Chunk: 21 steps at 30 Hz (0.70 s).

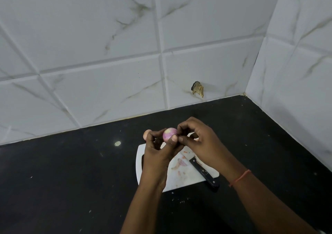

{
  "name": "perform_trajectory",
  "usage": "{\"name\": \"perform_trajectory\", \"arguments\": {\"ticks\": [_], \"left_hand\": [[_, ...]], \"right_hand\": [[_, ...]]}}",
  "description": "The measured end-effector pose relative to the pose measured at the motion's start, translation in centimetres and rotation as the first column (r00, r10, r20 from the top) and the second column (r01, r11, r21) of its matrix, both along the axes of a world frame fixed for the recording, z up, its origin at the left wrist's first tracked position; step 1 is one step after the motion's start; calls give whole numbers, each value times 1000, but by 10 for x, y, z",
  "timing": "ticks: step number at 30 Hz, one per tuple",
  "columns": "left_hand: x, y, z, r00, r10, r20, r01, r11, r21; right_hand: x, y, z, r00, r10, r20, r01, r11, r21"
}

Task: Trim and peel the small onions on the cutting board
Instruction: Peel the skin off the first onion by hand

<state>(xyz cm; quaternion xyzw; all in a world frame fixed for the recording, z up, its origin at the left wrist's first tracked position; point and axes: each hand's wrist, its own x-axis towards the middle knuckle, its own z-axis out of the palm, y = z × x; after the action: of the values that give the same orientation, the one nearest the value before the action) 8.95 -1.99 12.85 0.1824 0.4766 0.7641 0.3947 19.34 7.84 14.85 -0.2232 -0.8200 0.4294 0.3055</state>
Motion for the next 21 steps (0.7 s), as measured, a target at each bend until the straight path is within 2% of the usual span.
{"name": "perform_trajectory", "arguments": {"ticks": [4,7,12,14,16,19,21], "left_hand": [[5,2,2,972,-59,227,53,998,32],[6,2,3,923,-85,376,75,996,39],[6,4,6,878,-100,468,111,994,5],[7,6,6,877,-88,472,109,994,-17],[9,8,6,884,-76,460,110,993,-48],[10,13,3,879,-43,475,87,994,-70],[9,15,1,864,-32,502,78,994,-71]], "right_hand": [[-1,1,-2,1000,7,-11,-7,1000,17],[-2,2,-5,1000,21,-20,-19,994,103],[1,5,-12,990,65,-125,-49,990,132],[1,3,-15,980,56,-191,-53,998,22],[1,-1,-18,956,14,-292,-79,974,-212],[-2,-4,-20,910,-120,-396,-97,869,-485],[-4,-4,-20,881,-186,-436,-128,791,-598]]}}
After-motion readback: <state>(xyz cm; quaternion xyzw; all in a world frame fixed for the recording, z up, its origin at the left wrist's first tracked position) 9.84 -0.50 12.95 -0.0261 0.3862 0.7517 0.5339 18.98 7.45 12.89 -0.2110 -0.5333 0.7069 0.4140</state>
